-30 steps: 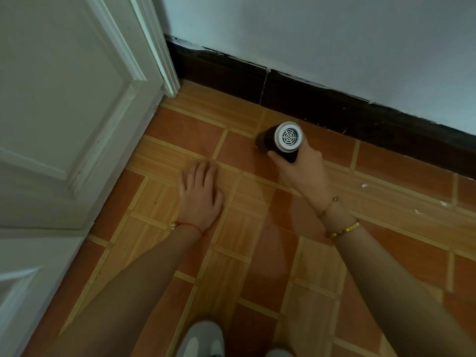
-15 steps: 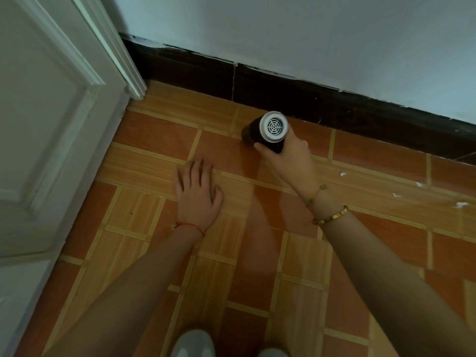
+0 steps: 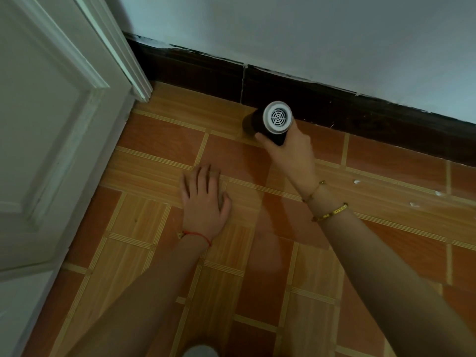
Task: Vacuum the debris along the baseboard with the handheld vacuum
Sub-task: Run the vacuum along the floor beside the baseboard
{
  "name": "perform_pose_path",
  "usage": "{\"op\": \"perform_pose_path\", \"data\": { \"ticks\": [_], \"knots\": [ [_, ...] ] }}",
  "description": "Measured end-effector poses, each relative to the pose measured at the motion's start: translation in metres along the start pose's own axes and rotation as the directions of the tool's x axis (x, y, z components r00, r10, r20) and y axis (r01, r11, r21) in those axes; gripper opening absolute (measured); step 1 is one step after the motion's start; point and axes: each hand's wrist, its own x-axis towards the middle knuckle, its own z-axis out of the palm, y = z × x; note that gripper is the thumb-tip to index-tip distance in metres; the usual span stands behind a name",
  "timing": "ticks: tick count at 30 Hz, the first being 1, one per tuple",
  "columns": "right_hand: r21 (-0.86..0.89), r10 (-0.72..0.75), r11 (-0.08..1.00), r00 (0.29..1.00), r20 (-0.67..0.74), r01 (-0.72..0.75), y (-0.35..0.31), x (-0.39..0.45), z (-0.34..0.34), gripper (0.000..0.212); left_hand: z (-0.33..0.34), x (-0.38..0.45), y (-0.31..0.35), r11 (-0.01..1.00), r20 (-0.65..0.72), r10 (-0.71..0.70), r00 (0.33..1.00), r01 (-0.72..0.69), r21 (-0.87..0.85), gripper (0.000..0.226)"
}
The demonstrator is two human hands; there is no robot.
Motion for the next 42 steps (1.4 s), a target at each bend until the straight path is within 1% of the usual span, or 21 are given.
{"op": "perform_pose_path", "data": {
  "ticks": [7, 10, 12, 14, 16, 19, 24, 27, 28, 30, 34, 37, 39, 42],
  "knots": [
    [0.008, -0.110, 0.994, 0.988, 0.108, 0.110, -0.032, 0.020, 0.035, 0.074, 0.000, 0.000, 0.000, 1.000, 0.000, -0.003, 1.000, 0.003, 0.005, 0.058],
    [0.051, -0.172, 0.985, 0.968, 0.182, 0.165, -0.045, 0.023, 0.053, 0.072, 0.000, 0.000, -0.001, 1.000, -0.003, -0.003, 1.000, 0.003, 0.004, 0.061],
    [0.053, -0.187, 0.982, 0.957, 0.220, 0.180, -0.050, 0.024, 0.061, 0.069, 0.001, 0.000, -0.001, 1.000, -0.013, 0.000, 1.000, 0.000, 0.000, 0.060],
    [0.053, -0.187, 0.982, 0.962, 0.198, 0.180, -0.050, 0.025, 0.063, 0.069, 0.002, 0.001, -0.002, 1.000, -0.008, -0.002, 1.000, 0.002, 0.006, 0.060],
    [0.045, -0.171, 0.985, 0.975, 0.143, 0.167, -0.045, 0.026, 0.058, 0.070, 0.002, 0.001, -0.002, 1.000, 0.005, -0.007, 1.000, 0.007, 0.013, 0.060],
    [-0.030, -0.135, 0.990, 0.988, 0.077, 0.137, -0.029, 0.027, 0.041, 0.073, 0.000, 0.001, 0.000, 1.000, 0.000, -0.006, 1.000, 0.006, 0.001, 0.058],
    [-0.079, -0.034, 0.996, 0.999, -0.037, 0.031, 0.006, 0.018, 0.003, 0.073, 0.000, 0.001, 0.000, 1.000, 0.001, -0.001, 1.000, 0.001, 0.007, 0.058],
    [-0.057, 0.039, 0.997, 0.994, -0.103, -0.045, 0.021, 0.009, -0.014, 0.073, 0.000, 0.001, 0.000, 1.000, 0.010, -0.009, 1.000, 0.008, 0.010, 0.058],
    [-0.038, 0.051, 0.998, 0.993, -0.102, -0.055, 0.024, 0.006, -0.018, 0.073, 0.000, 0.001, 0.000, 1.000, 0.011, -0.010, 1.000, 0.010, 0.013, 0.058],
    [-0.005, 0.049, 0.999, 0.997, -0.052, -0.049, 0.027, -0.002, -0.023, 0.073, 0.000, 0.001, 0.000, 1.000, 0.009, -0.010, 1.000, 0.010, 0.012, 0.058],
    [0.074, 0.014, 0.997, 0.991, 0.132, -0.024, 0.023, -0.025, -0.028, 0.069, 0.000, -0.001, 0.001, 1.000, -0.003, -0.004, 1.000, 0.004, -0.010, 0.057],
    [0.091, -0.001, 0.996, 0.979, 0.206, -0.018, 0.021, -0.042, -0.032, 0.066, -0.001, -0.001, 0.001, 1.000, 0.007, -0.006, 1.000, 0.006, -0.011, 0.057],
    [0.070, -0.006, 0.997, 0.982, 0.187, -0.008, 0.022, -0.050, -0.035, 0.065, -0.001, -0.001, 0.001, 1.000, 0.012, -0.007, 1.000, 0.008, -0.010, 0.056],
    [-0.006, 0.000, 1.000, 0.996, 0.084, 0.001, 0.029, -0.060, -0.039, 0.068, -0.001, -0.002, 0.003, 1.000, 0.016, -0.011, 1.000, 0.011, 0.002, 0.057]
  ]
}}
